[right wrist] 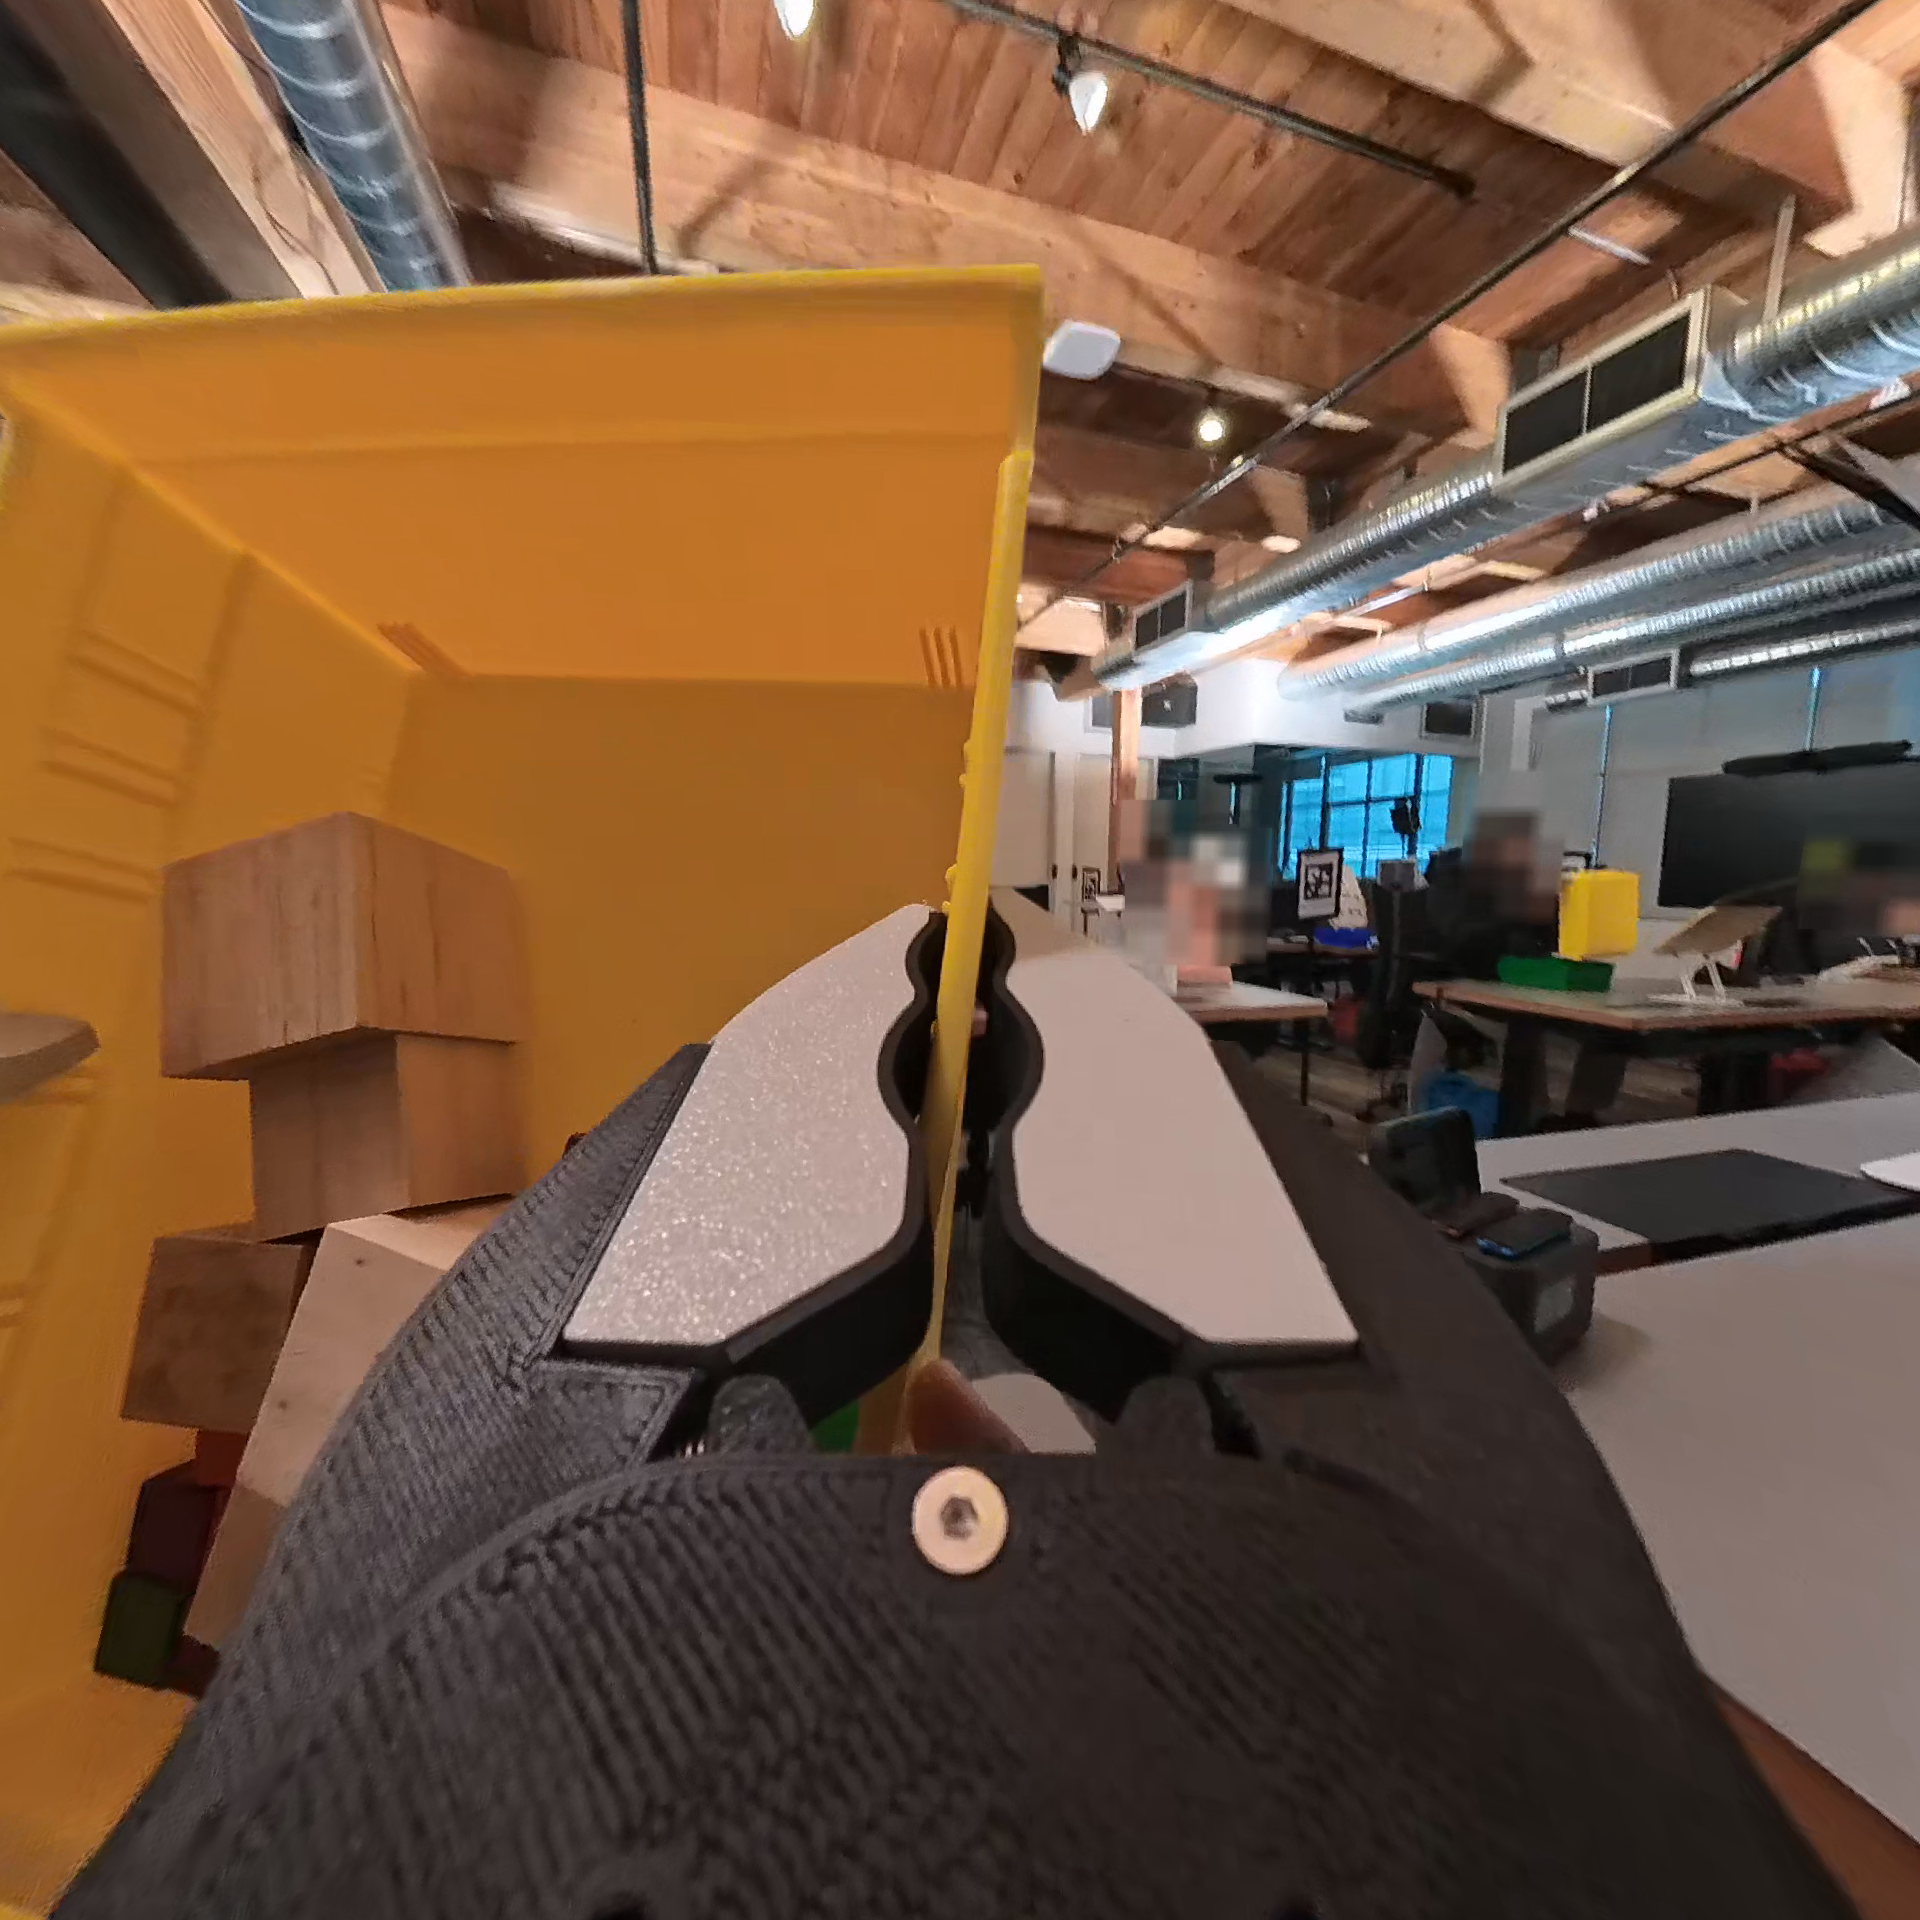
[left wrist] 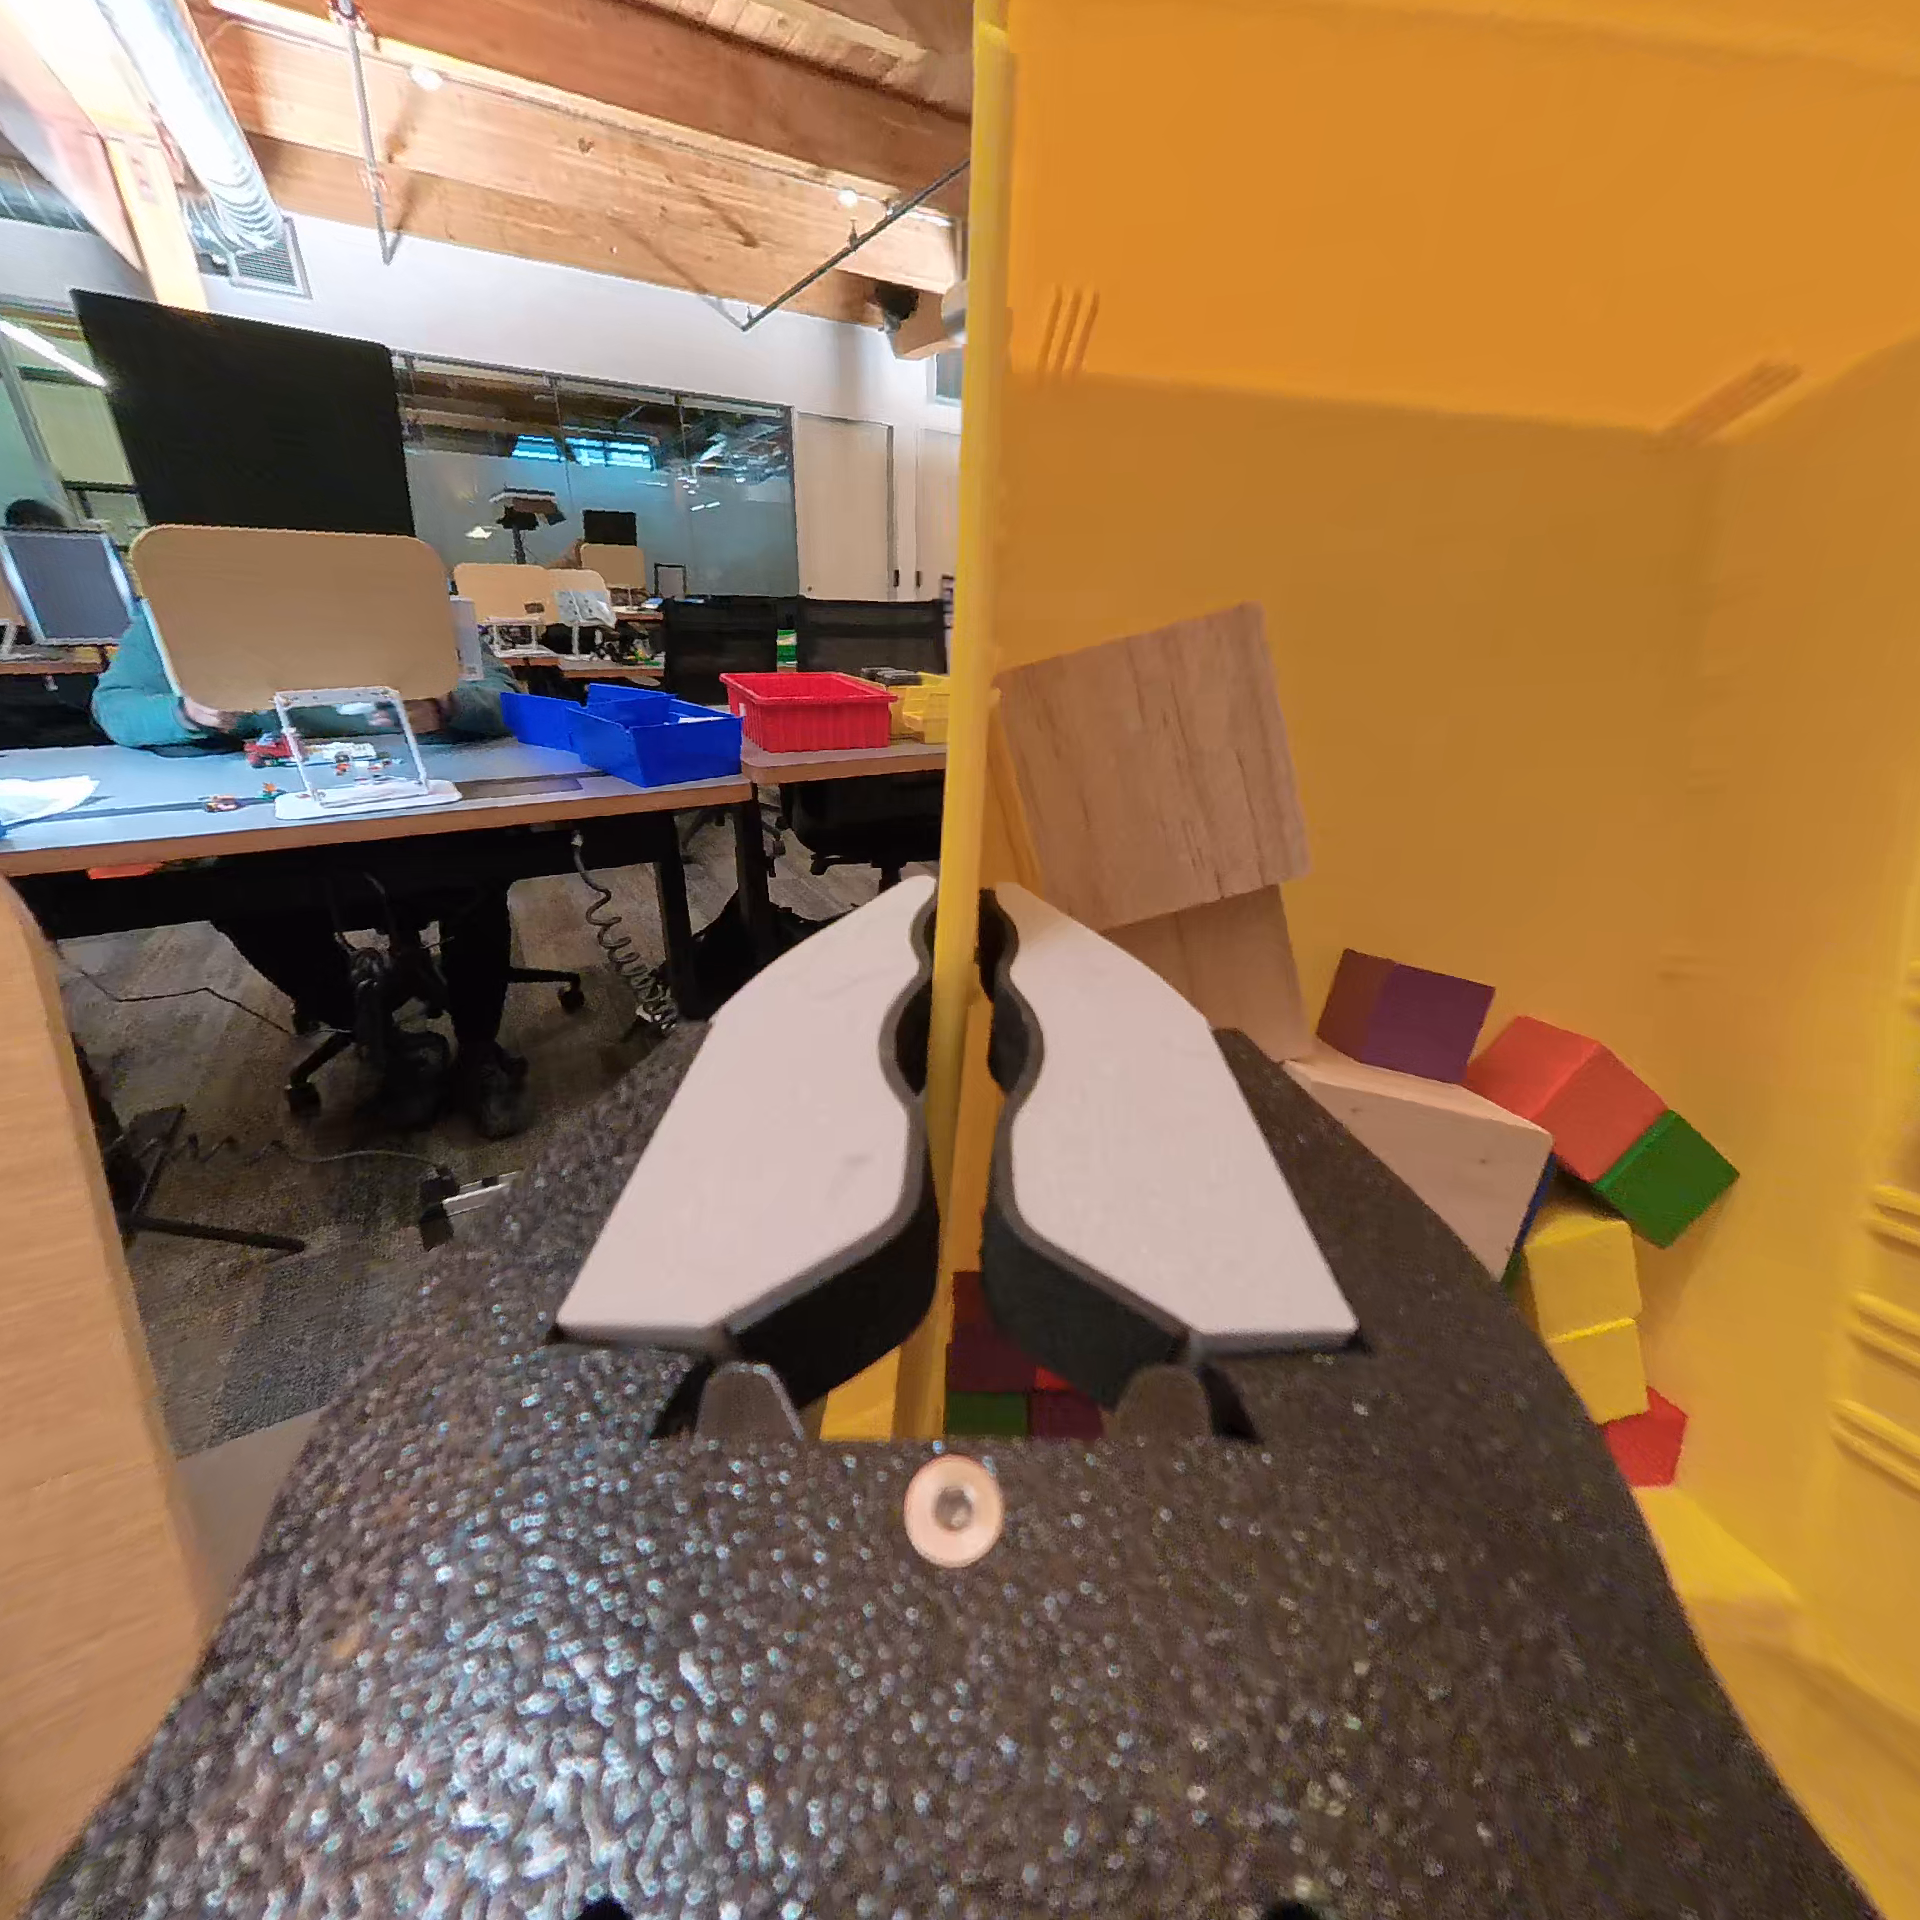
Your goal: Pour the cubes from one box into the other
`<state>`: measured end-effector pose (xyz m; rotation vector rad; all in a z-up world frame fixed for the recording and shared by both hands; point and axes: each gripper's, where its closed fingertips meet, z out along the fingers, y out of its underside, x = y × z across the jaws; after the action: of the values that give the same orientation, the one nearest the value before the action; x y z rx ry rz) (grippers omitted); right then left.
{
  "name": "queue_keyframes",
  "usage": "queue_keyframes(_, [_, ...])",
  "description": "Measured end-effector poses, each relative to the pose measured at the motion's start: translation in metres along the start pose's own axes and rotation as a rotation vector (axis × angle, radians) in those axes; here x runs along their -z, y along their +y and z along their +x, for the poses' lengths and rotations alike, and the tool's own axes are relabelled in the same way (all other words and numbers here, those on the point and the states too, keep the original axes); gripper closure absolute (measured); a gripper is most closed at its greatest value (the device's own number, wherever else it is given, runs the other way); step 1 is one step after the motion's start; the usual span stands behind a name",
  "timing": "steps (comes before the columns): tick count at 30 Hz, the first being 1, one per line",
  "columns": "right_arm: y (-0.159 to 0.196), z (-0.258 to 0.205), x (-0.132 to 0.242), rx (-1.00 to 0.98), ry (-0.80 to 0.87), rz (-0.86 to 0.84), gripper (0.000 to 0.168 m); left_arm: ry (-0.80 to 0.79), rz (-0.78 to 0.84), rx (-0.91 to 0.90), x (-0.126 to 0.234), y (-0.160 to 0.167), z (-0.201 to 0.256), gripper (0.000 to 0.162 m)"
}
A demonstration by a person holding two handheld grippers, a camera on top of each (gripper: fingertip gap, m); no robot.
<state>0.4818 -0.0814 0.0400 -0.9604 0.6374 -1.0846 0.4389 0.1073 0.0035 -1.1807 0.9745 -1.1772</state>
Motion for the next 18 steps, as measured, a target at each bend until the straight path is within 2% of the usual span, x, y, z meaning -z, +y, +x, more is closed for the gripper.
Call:
queue_keyframes(10, [-0.015, 0.005, 0.007, 0.001, -0.04, 0.151, 0.162, 0.085, -0.039, -0.036, -0.003, -0.014, 0.005, 0.158])
queue_keyframes(13, [-0.02, -0.001, 0.013, 0.046, -0.048, 0.198, 0.161, 0.109, -0.062, 0.056, -0.005, -0.001, 0.005, 0.159])
queue_keyframes(18, [-0.022, -0.014, 0.032, 0.135, -0.046, 0.239, 0.159, 0.168, -0.003, 0.077, -0.001, 0.016, 0.002, 0.16])
